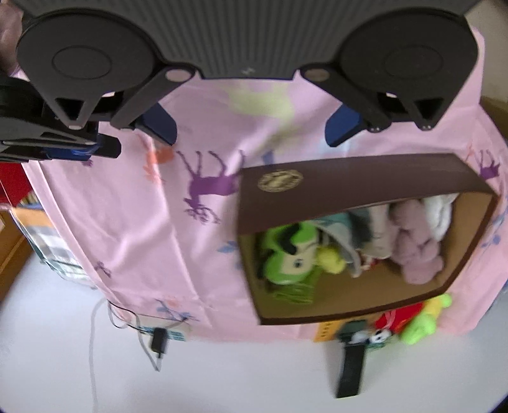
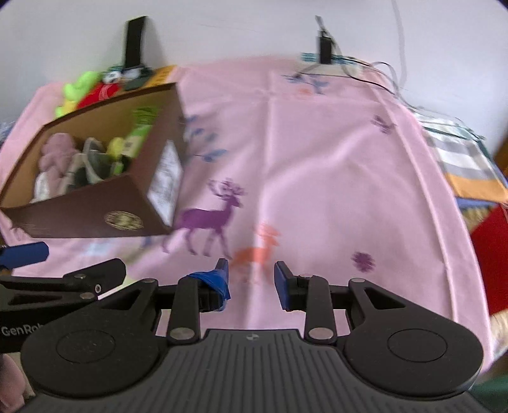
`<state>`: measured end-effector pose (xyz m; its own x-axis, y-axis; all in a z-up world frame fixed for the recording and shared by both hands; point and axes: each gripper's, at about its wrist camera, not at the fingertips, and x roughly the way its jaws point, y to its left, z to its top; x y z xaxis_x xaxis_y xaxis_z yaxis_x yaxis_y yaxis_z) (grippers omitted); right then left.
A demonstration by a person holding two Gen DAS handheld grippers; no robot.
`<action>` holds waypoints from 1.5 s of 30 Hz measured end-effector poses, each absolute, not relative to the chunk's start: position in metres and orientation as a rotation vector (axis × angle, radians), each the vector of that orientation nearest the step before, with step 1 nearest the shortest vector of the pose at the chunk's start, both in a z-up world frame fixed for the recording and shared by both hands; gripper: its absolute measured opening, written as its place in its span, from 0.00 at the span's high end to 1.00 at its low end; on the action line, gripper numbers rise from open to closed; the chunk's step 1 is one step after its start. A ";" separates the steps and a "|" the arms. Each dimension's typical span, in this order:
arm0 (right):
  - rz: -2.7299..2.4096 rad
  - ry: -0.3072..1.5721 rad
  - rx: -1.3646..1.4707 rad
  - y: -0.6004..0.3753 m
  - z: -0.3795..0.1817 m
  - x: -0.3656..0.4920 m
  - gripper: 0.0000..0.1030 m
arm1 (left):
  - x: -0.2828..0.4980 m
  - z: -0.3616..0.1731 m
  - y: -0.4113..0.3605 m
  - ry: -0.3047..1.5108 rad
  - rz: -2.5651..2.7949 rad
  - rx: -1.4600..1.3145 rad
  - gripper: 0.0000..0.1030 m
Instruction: Organize soft objects
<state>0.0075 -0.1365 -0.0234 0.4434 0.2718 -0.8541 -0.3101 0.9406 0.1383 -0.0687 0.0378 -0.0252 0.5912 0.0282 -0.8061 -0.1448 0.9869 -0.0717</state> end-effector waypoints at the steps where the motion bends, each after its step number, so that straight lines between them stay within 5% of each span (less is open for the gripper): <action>1: 0.347 1.055 -0.041 -0.142 -0.025 0.008 0.86 | -0.068 -0.026 0.034 0.936 0.089 -0.138 0.05; 18: 0.281 1.123 -0.036 -0.164 -0.034 0.009 0.85 | -0.061 -0.028 0.024 0.997 0.102 -0.100 0.05; 29: 0.370 1.060 -0.053 -0.108 0.007 0.017 0.85 | -0.059 0.018 0.095 0.892 0.204 -0.096 0.05; 45: 0.476 1.032 -0.046 0.005 0.041 0.025 0.85 | -0.051 0.018 0.208 0.950 0.312 -0.108 0.05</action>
